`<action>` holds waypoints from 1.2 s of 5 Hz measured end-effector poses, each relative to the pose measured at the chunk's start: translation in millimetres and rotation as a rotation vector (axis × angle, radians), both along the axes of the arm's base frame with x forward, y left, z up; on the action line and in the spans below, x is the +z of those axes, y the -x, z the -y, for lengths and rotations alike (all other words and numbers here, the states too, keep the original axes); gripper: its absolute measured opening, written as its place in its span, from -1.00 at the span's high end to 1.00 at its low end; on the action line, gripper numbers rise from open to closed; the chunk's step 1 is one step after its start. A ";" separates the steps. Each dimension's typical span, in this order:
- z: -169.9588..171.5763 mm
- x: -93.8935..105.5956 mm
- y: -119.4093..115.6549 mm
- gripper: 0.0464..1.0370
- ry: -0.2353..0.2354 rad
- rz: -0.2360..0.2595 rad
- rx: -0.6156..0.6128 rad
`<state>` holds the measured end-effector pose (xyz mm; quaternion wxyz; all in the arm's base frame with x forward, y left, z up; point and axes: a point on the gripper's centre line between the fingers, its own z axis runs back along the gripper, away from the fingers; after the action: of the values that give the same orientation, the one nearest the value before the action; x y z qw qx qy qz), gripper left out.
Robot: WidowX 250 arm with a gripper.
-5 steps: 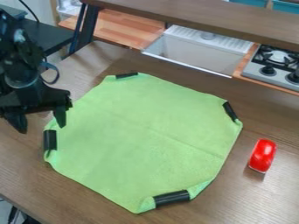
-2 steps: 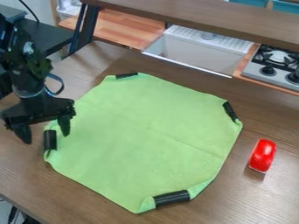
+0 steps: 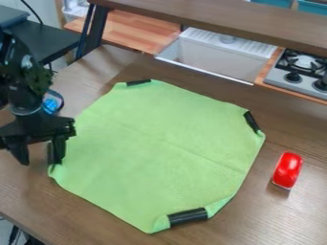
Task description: Fold the cloth bottom left to top right
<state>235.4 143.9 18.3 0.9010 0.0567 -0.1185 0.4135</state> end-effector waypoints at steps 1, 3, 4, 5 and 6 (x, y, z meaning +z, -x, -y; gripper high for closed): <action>-2.9 -6.2 1.3 0.19 -0.016 -0.019 -0.009; -3.2 -8.5 4.3 0.92 -0.030 -0.023 -0.022; 3.6 -4.6 7.4 0.99 0.006 -0.038 -0.026; 21.6 27.8 -18.6 0.99 0.058 0.027 -0.011; 49.8 56.7 -56.2 0.99 0.112 0.074 0.010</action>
<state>291.6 94.1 75.0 0.8957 -0.0085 -0.1279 0.4258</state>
